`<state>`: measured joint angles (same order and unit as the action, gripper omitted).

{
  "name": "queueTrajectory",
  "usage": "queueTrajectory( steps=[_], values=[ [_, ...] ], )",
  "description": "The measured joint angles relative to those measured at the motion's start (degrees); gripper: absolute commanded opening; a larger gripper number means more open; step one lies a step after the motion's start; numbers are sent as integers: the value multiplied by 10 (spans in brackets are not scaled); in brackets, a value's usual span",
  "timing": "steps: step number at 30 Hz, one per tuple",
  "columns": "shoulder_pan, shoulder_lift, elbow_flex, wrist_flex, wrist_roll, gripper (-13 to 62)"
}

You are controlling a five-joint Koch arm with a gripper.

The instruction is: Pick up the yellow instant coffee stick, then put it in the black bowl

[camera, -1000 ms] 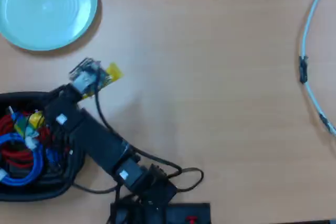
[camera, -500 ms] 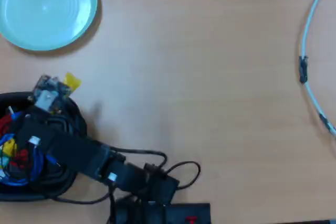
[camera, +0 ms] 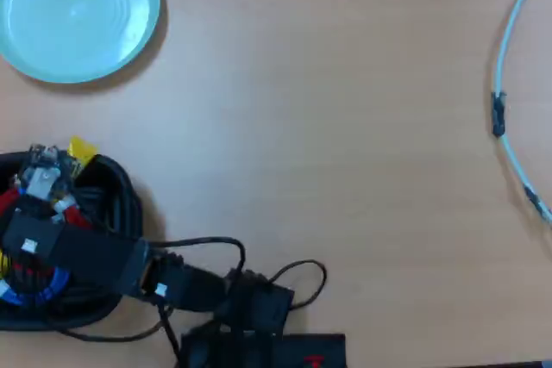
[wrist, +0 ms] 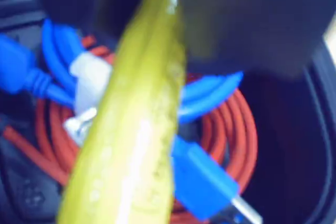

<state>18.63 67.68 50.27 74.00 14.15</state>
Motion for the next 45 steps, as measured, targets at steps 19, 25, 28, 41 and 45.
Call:
queueTrajectory(
  steps=[19,25,28,41,45],
  values=[
    [-45,-27,7,-46,0,-63],
    [-48,-47,7,-75,1,-63],
    [-50,-59,7,-91,1,-62],
    [-51,-96,40,-164,-1,-56],
    [-53,-97,42,-167,-15,-58]
  ],
)
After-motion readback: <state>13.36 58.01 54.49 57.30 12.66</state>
